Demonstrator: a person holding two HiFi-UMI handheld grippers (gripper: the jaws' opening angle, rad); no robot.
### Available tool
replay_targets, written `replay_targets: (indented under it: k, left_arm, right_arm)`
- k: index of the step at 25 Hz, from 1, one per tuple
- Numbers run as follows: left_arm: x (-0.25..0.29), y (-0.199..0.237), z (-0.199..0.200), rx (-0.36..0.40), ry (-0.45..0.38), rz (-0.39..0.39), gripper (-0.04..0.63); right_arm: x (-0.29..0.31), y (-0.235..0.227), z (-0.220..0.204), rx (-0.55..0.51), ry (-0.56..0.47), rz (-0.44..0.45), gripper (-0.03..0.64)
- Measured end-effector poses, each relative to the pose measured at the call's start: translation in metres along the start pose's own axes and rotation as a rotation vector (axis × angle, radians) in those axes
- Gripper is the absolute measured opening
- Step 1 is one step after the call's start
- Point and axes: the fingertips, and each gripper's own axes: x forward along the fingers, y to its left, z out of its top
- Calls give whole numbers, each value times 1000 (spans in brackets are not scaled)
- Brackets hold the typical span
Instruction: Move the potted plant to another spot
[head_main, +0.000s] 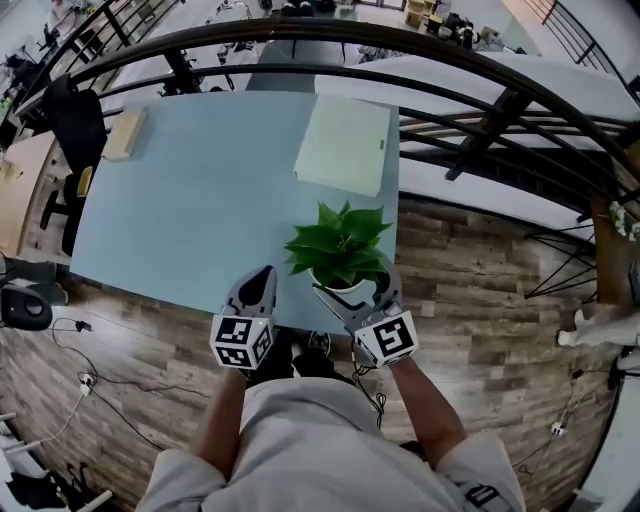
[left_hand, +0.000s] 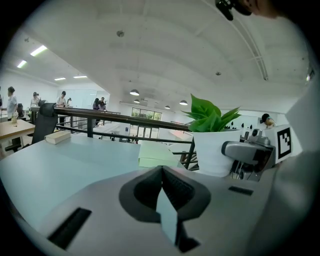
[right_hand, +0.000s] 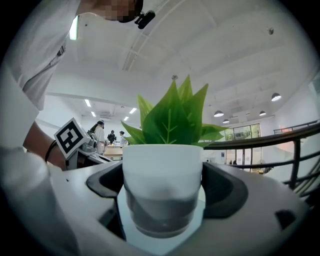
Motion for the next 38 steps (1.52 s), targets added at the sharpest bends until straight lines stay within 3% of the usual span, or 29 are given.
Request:
replay_targets:
  k: [10,18,38]
  left_arm:
    - [-31,33,-13,-48,8,90,11]
    - [-73,86,-22,-106,-15,191,11]
    - [-166,228,-55,-244,-50,300,11]
  right_arm:
    - [31,37,8,2,0,114,483]
    - [65,82,9,-13,12,210,483]
    - [164,194,11,-9,93,292,482]
